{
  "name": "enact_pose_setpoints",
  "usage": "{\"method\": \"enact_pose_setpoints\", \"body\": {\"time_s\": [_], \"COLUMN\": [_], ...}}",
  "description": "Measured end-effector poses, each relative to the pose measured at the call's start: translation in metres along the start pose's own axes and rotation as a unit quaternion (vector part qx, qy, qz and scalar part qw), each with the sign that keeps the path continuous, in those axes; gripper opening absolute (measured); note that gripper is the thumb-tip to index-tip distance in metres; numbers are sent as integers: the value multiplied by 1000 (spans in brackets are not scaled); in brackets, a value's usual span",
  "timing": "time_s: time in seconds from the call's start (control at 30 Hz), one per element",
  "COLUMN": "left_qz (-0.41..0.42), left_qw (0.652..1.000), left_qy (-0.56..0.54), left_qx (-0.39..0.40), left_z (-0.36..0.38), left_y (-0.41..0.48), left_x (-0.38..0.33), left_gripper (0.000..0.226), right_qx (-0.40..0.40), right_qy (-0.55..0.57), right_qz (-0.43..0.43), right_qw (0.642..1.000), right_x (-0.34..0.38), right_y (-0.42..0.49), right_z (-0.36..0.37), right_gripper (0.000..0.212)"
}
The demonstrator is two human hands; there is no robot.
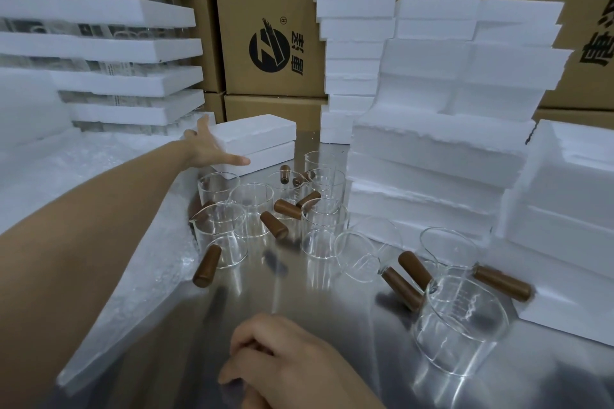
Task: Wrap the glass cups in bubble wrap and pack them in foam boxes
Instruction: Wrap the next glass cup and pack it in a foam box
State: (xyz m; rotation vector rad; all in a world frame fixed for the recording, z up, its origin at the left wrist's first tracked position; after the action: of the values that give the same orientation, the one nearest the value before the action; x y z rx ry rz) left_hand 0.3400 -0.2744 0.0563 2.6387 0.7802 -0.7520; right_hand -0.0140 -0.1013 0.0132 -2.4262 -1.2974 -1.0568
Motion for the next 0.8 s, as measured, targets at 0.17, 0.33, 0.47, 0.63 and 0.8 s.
{"method": "enact_pose_setpoints", "body": {"time_s": [0.17, 0.33, 0.47, 0.63, 0.8], "left_qz": [2, 93, 199, 269, 345], "left_qw": [987, 950, 892, 863, 899], "left_qy": [-127, -210, -324, -345, -166], "left_qx": [-94, -213, -243, -253, -214], "left_z": [-22, -55, -47, 9, 58], "left_y": [-20, -78, -159, -254, -290], "left_x": [-27, -83, -131, -146, -135], "left_gripper": [105, 57, 19, 20, 19], "right_qx": [-19, -20, -49, -179, -226], "right_qy": [-44, -39, -8, 52, 19], "right_qz": [-172, -156, -124, -31, 13], "right_qw": [984, 987, 991, 982, 974], "right_x": [8, 8, 4, -15, -22], "right_y": [2, 2, 6, 14, 8], "right_z": [-3, -7, -16, -50, -61], "right_gripper": [20, 26, 27, 27, 19]}}
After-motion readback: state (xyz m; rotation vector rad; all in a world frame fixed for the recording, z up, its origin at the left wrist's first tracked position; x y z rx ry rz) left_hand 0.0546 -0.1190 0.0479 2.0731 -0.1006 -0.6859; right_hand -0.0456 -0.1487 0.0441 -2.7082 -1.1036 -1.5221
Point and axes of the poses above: each hand's wrist, its own y-axis towards the middle knuckle, its own z-axis out of the palm, x = y × z, the point moved 5 cm from there along y, towards the middle knuckle, and after that the axes turned 8 degrees about z, right-handed, at the moved point
